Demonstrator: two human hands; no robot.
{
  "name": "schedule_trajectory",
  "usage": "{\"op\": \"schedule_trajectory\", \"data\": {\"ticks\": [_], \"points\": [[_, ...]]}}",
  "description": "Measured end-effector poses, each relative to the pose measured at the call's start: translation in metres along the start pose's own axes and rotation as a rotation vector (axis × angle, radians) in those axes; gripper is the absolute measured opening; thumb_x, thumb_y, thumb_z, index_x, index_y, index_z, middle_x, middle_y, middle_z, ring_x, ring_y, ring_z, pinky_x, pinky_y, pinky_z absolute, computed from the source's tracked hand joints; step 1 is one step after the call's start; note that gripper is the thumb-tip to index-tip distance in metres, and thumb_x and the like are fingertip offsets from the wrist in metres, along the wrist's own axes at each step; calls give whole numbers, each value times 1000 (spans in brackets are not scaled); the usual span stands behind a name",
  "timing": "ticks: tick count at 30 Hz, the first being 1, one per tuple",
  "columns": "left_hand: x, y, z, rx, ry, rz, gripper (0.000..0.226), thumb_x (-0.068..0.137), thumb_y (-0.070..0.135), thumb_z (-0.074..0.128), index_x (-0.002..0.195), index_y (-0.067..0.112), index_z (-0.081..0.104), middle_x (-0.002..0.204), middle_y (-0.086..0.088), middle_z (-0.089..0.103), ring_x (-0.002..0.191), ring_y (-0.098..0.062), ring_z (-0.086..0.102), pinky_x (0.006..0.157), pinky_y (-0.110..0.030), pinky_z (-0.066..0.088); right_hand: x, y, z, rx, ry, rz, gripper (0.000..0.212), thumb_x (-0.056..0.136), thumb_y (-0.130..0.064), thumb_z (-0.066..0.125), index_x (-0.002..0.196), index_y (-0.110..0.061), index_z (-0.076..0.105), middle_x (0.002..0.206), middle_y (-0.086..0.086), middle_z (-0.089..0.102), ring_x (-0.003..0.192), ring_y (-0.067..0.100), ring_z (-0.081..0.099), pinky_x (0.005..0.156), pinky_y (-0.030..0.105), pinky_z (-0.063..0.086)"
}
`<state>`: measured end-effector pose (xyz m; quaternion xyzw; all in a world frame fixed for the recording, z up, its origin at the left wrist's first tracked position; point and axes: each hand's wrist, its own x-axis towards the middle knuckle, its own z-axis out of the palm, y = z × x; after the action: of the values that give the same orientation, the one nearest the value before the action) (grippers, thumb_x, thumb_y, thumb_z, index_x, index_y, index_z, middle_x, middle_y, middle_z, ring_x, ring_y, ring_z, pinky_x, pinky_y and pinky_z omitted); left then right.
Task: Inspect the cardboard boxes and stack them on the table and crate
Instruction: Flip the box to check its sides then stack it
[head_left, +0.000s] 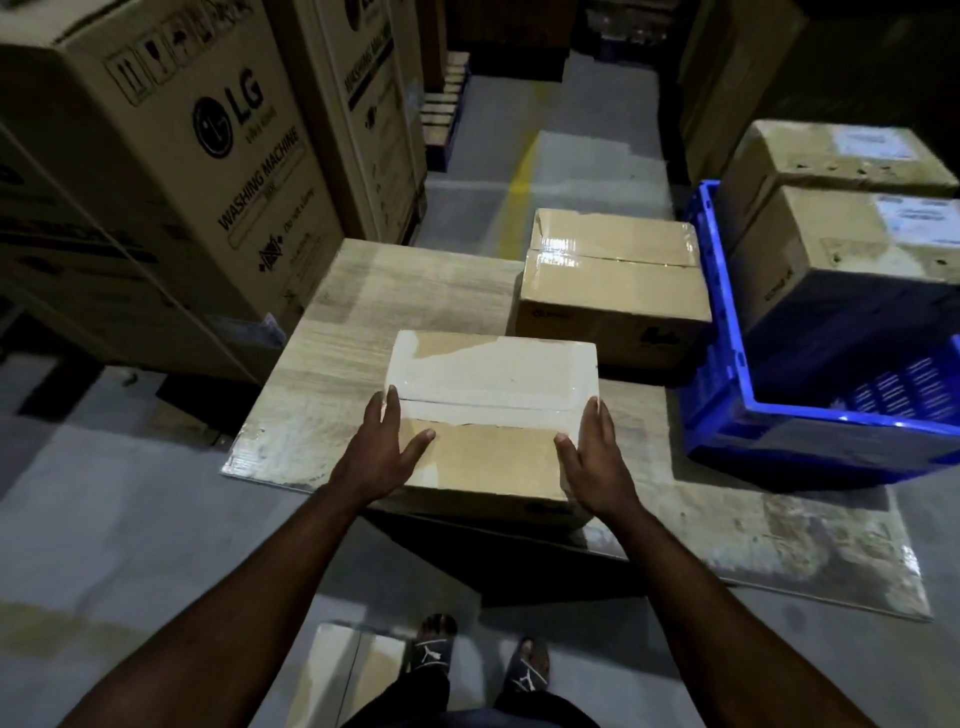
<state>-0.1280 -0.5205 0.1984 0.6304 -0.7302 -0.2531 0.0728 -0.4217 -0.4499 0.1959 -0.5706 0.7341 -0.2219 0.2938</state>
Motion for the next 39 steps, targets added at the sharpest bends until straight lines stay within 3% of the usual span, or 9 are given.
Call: {"op": "schedule_trajectory", "data": {"ticks": [10, 15, 20, 23, 27, 34, 39], "points": [[-14, -22, -59, 13, 243, -123, 89, 93, 58, 49, 156, 9, 11, 161, -19, 17, 149, -29, 16, 115, -39, 25, 25, -72, -3, 14, -40, -159, 72, 105, -39, 37, 157, -11, -3, 165, 9, -11, 151, 25, 11, 112, 34, 28], [6, -28, -97, 13, 278, -151, 91, 92, 61, 47, 157, 10, 8, 162, -15, 14, 145, -34, 25, 112, -46, 31, 57, -104, -7, -12, -62, -207, 72, 105, -41, 35, 157, -13, -5, 165, 11, -11, 150, 30, 15, 113, 35, 27], [61, -45, -130, 11, 317, -137, 91, 92, 61, 46, 156, 7, 10, 161, -18, 17, 146, -37, 20, 116, -51, 28, 117, -144, -8, -66, -23, -240, 74, 104, -44, 35, 157, -13, -5, 165, 11, -8, 149, 34, 17, 117, 44, 27], [108, -56, -145, 9, 307, -120, 89, 93, 60, 46, 156, 7, 12, 159, -19, 21, 144, -38, 25, 115, -55, 27, 160, -162, -4, -149, -5, -210, 77, 103, -46, 36, 157, -10, -5, 165, 14, -6, 151, 34, 10, 117, 46, 27], [167, -61, -156, -42, 275, -77, 88, 94, 57, 47, 157, 10, 9, 162, -15, 17, 145, -35, 26, 111, -49, 32, 207, -175, -2, -206, -13, -148, 81, 101, -51, 35, 156, -12, -9, 165, 15, -7, 151, 36, 9, 117, 50, 27], [256, -65, -165, -117, 190, 14, 89, 94, 56, 49, 157, 12, 4, 164, -10, 6, 147, -32, 21, 112, -46, 30, 264, -185, -6, -214, 3, -52, 81, 102, -48, 40, 156, -10, -7, 163, 15, -15, 151, 35, 13, 117, 43, 28], [298, -65, -154, -120, 124, 35, 91, 93, 59, 48, 157, 12, 5, 164, -11, 8, 147, -32, 23, 112, -46, 33, 289, -175, -5, -256, 61, -13, 80, 101, -50, 38, 157, -10, -3, 164, 17, -9, 152, 33, 2, 122, 42, 16]]}}
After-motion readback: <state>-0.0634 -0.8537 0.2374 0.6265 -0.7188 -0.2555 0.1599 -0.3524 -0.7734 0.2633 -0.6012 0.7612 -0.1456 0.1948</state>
